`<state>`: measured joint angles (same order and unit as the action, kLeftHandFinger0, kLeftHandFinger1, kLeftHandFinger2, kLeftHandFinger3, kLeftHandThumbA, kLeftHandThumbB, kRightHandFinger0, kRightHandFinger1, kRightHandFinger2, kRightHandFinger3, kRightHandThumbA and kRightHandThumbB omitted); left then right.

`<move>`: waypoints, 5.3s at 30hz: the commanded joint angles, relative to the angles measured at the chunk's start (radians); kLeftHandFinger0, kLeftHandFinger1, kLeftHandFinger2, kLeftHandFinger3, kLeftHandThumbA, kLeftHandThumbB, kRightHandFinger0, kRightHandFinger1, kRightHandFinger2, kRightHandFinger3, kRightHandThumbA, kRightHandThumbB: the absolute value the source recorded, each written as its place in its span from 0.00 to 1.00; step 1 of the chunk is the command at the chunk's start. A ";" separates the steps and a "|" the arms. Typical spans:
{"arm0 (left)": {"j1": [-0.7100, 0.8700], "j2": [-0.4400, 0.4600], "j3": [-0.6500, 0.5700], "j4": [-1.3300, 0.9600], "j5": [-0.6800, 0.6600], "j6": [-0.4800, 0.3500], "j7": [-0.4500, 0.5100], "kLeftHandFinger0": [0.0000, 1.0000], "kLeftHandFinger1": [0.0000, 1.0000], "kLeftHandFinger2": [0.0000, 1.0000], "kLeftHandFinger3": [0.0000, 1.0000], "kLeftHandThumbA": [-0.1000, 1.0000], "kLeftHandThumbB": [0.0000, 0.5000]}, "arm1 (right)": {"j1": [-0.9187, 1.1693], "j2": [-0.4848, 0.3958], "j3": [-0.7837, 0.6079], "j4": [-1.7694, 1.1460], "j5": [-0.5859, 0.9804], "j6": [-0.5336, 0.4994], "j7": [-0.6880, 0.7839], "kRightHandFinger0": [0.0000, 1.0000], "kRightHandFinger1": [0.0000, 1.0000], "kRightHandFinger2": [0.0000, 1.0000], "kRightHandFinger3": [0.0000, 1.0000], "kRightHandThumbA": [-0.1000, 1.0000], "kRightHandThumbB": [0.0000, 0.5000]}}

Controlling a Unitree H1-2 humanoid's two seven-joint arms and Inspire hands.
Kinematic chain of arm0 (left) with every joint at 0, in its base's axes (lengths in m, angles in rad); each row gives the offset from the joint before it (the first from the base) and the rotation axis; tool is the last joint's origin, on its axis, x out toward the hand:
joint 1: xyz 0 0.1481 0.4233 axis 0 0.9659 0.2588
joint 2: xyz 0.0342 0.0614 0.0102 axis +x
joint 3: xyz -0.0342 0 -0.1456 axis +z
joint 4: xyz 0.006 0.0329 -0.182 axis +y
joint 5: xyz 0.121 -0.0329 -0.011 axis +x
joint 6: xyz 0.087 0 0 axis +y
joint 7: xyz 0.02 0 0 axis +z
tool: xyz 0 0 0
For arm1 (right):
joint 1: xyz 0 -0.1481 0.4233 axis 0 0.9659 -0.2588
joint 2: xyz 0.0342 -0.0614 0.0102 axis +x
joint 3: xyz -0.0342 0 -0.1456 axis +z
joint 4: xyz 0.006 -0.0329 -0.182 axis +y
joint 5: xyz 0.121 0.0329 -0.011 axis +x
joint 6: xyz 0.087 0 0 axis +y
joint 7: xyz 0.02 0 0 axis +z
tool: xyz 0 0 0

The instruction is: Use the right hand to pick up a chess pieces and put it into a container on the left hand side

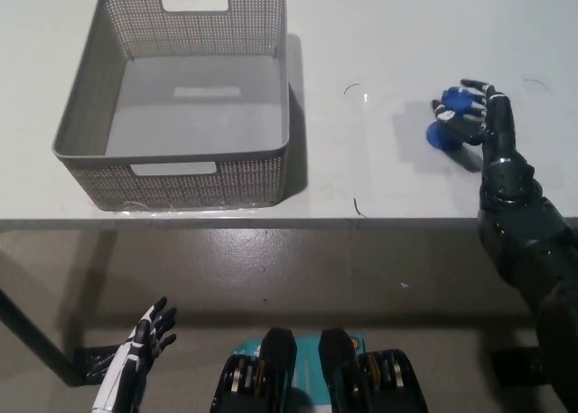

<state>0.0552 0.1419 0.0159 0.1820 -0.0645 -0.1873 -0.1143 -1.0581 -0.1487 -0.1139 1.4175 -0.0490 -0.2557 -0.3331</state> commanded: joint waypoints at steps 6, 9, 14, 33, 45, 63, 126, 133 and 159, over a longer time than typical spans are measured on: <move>-0.016 0.013 0.006 -0.022 0.000 -0.032 -0.007 1.00 1.00 1.00 1.00 1.00 0.89 | -0.096 0.007 -0.080 -0.006 0.094 -0.058 -0.075 0.00 0.13 0.52 0.49 0.00 0.26; -0.016 0.012 0.008 -0.021 -0.009 -0.034 -0.011 1.00 1.00 1.00 1.00 1.00 0.92 | -0.095 0.009 -0.094 -0.008 0.100 -0.064 -0.072 0.00 0.18 0.59 0.56 0.00 0.23; -0.015 0.013 0.008 -0.019 -0.013 -0.041 -0.014 1.00 1.00 1.00 1.00 1.00 0.91 | -0.100 0.010 -0.109 -0.016 0.116 -0.084 -0.049 0.00 0.26 0.67 0.67 0.00 0.24; -0.018 0.007 0.013 -0.017 0.001 -0.046 0.000 1.00 1.00 1.00 1.00 1.00 0.89 | -0.243 0.072 -0.031 -0.138 0.066 -0.184 -0.083 0.00 0.10 0.52 0.55 0.00 0.34; 0.020 0.006 0.010 -0.027 -0.004 -0.043 -0.006 1.00 1.00 1.00 1.00 1.00 0.90 | -0.317 0.199 0.026 -0.163 0.049 -0.167 -0.099 0.00 0.15 0.59 0.64 0.00 0.25; 0.053 -0.001 -0.010 -0.029 0.023 -0.061 -0.003 1.00 1.00 1.00 1.00 1.00 0.81 | -0.368 0.424 0.137 -0.038 0.003 -0.097 -0.097 0.00 0.11 0.45 0.32 0.00 0.25; 0.032 0.023 -0.028 -0.048 -0.001 -0.042 -0.049 1.00 1.00 1.00 1.00 1.00 0.72 | -0.326 0.233 0.267 -0.362 -0.097 -0.063 0.150 1.00 1.00 1.00 1.00 1.00 0.83; 0.031 0.018 -0.018 -0.051 0.008 -0.027 -0.028 1.00 1.00 1.00 1.00 1.00 0.92 | -0.119 0.120 0.244 -0.936 -0.095 0.114 0.222 1.00 1.00 1.00 1.00 1.00 0.86; -0.012 0.025 0.020 -0.045 -0.020 -0.046 -0.029 1.00 1.00 1.00 1.00 1.00 0.78 | 0.721 -0.070 0.121 -1.741 0.081 0.150 0.264 1.00 1.00 1.00 1.00 1.00 0.64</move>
<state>0.0824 0.1442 0.0109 0.1541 -0.0493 -0.1974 -0.1331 -0.4970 -0.1686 0.0632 -0.0047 -0.1060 -0.1206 -0.1428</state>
